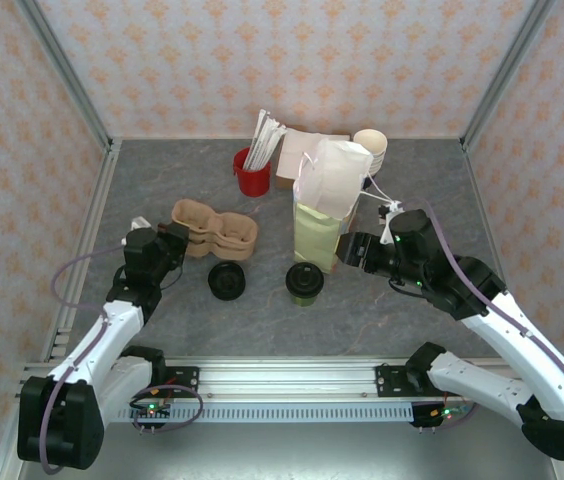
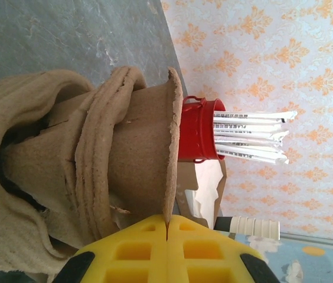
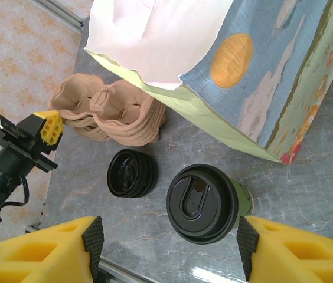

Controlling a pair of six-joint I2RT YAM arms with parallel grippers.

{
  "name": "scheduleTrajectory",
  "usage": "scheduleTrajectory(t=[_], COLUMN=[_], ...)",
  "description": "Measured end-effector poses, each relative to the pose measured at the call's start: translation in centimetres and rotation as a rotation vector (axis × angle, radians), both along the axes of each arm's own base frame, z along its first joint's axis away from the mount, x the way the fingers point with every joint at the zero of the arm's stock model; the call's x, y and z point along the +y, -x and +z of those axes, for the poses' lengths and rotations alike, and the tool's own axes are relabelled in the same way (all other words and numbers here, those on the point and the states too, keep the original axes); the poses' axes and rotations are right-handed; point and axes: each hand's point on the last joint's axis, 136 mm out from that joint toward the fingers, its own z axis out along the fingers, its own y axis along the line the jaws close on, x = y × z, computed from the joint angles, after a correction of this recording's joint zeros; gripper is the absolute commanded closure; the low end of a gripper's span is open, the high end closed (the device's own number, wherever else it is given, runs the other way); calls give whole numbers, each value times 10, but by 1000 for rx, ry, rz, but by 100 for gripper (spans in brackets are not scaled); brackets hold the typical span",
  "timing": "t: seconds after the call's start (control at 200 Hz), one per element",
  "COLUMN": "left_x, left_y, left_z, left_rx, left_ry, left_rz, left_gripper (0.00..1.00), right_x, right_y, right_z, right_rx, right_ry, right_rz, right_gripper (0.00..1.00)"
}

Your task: Pack the takeout coffee

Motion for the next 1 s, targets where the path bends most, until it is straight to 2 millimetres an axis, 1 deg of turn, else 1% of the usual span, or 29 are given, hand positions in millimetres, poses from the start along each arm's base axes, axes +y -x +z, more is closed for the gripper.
scheduleTrajectory(t=[0.13, 0.145, 0.165, 0.215, 0.255, 0.395, 0.475, 0.53, 0.586, 0.656, 0.731, 0.796, 0.866, 0.931, 1.001], left_x=[1, 2, 2, 3, 3, 8, 13, 16, 20, 23, 23, 16, 3, -9, -19], left_y=[10, 11, 13, 17, 21, 36, 45, 48, 49, 48, 44, 38, 29, 18, 8], left_z=[-5, -6, -7, -10, -12, -27, -27, -18, -3, 23, 49, 66, 82, 89, 89], left_rx=[34, 37, 44, 60, 73, 156, 213, 236, 238, 223, 211, 214, 228, 249, 291], left_ry=[-27, -30, -36, -46, -57, -124, -177, -222, -263, -326, -404, -480, -567, -640, -709], left_rz=[-5, -5, -6, -8, -11, -21, -24, -28, -28, -39, -63, -111, -183, -255, -325], left_gripper=[100, 99, 95, 80, 72, 51, 44, 39, 37, 37, 34, 31, 30, 30, 31], right_x=[1, 1, 1, 1, 1, 4, 5, 6, 7, 8, 10, 12, 13, 14, 15], right_y=[-1, -1, -1, -1, -1, -3, -4, -4, -5, -6, -7, -7, -8, -9, -9], right_z=[-2, -2, -3, -5, -6, -8, -8, -8, -8, -8, -10, -12, -14, -15, -15], right_rx=[1, 3, 4, 8, 11, 18, 19, 18, 17, 19, 25, 34, 39, 41, 42], right_ry=[-1, -1, 0, 4, 5, 7, 7, 6, 4, 1, 2, 5, 8, 8, 10], right_rz=[-1, -1, -1, -1, -1, 4, 5, 5, 6, 11, 14, 20, 21, 23, 24], right_gripper=[37, 37, 37, 37, 37, 37, 37, 37, 37, 37, 36, 37, 36, 36, 36])
